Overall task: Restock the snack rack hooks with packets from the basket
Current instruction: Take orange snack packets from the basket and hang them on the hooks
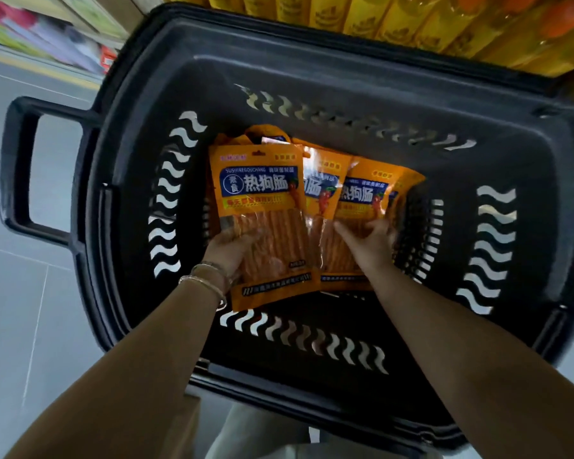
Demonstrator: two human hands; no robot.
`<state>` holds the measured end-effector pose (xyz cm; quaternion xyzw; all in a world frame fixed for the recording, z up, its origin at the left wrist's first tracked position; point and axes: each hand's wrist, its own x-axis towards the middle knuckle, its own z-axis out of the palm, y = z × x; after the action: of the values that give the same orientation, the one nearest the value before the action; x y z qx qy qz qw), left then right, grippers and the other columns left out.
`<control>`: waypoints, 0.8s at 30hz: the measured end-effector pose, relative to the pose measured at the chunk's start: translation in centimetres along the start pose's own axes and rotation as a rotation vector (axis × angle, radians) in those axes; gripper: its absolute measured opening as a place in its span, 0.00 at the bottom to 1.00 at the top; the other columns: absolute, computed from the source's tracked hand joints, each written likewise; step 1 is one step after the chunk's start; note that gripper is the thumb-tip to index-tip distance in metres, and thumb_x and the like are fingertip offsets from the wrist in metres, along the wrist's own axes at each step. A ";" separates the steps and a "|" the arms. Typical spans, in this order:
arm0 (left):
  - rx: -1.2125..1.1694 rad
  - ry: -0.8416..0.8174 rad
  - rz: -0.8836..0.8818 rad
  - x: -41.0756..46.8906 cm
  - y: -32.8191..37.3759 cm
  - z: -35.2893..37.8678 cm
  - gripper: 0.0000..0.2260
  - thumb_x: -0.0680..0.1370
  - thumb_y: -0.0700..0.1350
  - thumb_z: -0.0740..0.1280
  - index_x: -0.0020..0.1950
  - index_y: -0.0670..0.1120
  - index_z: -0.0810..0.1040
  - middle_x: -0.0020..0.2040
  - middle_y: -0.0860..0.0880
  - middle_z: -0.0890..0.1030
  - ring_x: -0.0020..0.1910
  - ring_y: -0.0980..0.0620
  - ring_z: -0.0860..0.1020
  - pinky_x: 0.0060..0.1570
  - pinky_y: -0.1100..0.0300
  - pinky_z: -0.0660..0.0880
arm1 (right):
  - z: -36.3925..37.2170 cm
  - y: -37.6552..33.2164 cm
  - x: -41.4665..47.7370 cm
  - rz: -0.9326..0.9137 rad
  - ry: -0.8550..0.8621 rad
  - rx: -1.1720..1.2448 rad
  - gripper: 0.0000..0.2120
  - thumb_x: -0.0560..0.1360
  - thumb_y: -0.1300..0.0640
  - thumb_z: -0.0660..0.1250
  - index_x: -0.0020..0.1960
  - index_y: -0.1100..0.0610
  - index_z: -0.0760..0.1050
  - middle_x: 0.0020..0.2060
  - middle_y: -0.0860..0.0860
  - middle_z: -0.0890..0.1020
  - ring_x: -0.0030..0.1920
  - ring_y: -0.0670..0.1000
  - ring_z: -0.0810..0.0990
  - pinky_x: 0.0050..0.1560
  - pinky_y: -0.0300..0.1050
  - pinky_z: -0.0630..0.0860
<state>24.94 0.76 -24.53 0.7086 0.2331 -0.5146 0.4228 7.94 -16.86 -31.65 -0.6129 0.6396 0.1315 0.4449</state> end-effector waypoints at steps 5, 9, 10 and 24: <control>0.024 0.019 0.006 -0.4 0.2 -0.1 0.07 0.73 0.46 0.72 0.49 0.46 0.81 0.49 0.42 0.84 0.50 0.40 0.82 0.55 0.42 0.77 | -2.6 -0.1 1.0 0.132 0.107 0.327 0.33 0.66 0.51 0.77 0.65 0.53 0.63 0.51 0.48 0.75 0.50 0.51 0.76 0.49 0.41 0.70; 0.079 0.020 0.045 -3.1 1.0 0.3 0.04 0.72 0.46 0.73 0.46 0.49 0.82 0.48 0.44 0.84 0.50 0.41 0.82 0.57 0.44 0.76 | -5.7 -0.6 -1.3 0.138 0.021 0.449 0.15 0.66 0.57 0.76 0.49 0.52 0.76 0.44 0.49 0.81 0.44 0.51 0.80 0.46 0.43 0.73; 0.090 0.010 0.056 -4.2 1.4 0.4 0.05 0.71 0.47 0.73 0.46 0.50 0.81 0.49 0.45 0.84 0.51 0.43 0.82 0.58 0.45 0.75 | -6.7 -0.8 -2.4 0.130 0.021 0.447 0.13 0.65 0.59 0.76 0.47 0.52 0.77 0.43 0.51 0.82 0.40 0.50 0.80 0.42 0.42 0.73; 0.301 0.062 0.657 -24.7 7.9 6.0 0.13 0.81 0.48 0.60 0.60 0.43 0.75 0.46 0.46 0.80 0.42 0.55 0.79 0.40 0.66 0.72 | -22.3 -3.2 -19.6 -0.443 0.181 0.312 0.18 0.81 0.47 0.56 0.66 0.54 0.72 0.60 0.54 0.78 0.63 0.56 0.74 0.55 0.38 0.63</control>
<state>18.84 -5.89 0.50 0.8152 -0.0725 -0.3583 0.4494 -1.21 -20.40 -3.43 -0.6711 0.5395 -0.1243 0.4930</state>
